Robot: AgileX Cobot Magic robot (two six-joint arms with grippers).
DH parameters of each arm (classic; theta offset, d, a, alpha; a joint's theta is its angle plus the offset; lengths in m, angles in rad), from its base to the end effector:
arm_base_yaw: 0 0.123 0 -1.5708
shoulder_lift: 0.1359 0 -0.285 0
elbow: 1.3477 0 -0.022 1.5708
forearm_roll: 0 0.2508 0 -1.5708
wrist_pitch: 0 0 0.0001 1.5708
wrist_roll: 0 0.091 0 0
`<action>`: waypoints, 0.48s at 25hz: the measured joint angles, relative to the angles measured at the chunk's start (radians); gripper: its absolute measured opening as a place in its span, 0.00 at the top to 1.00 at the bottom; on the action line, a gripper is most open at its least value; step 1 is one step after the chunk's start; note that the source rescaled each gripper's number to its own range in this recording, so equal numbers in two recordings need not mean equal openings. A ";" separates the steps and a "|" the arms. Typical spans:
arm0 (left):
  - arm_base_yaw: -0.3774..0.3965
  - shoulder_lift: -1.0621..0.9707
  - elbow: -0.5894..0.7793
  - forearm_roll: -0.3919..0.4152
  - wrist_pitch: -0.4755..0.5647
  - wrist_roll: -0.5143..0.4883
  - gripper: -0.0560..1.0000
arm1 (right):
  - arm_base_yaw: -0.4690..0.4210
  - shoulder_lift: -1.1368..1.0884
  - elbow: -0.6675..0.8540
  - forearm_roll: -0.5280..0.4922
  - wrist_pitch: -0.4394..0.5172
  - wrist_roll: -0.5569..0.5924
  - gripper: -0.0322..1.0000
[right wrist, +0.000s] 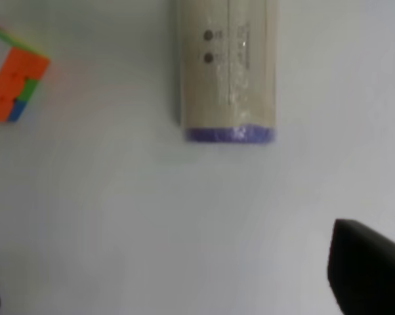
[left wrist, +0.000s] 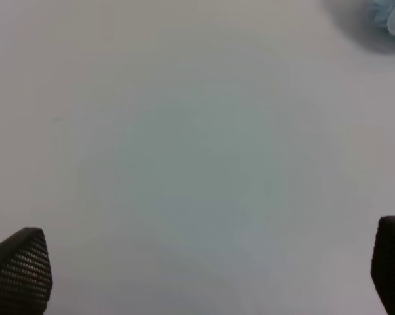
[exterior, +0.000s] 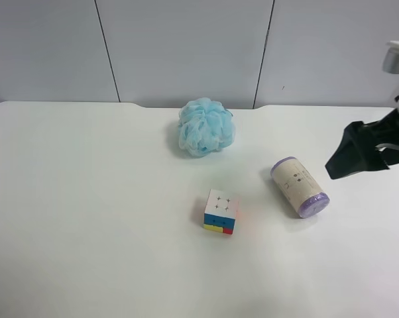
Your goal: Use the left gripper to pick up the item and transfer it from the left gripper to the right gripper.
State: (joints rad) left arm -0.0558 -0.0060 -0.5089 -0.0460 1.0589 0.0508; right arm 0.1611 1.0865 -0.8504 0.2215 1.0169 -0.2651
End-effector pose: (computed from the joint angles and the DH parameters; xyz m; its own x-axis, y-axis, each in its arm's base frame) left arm -0.0070 -0.0033 0.2799 -0.4372 0.0527 -0.8978 0.1041 0.9945 0.0077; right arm 0.1848 0.0473 0.2936 -0.8590 -0.2856 -0.4249 -0.3620 0.9257 0.1098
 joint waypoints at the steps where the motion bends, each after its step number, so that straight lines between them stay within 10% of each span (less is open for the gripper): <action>1: 0.000 0.000 0.000 0.000 0.000 0.000 0.01 | 0.000 -0.038 0.000 0.000 0.021 0.001 0.00; 12: 0.000 0.000 0.000 0.000 0.000 0.000 0.01 | 0.000 -0.417 0.007 0.000 0.195 0.073 0.00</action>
State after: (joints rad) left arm -0.0558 -0.0060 -0.5089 -0.0460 1.0589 0.0508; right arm 0.1611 0.6693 -0.8436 0.2215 1.2120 -0.1917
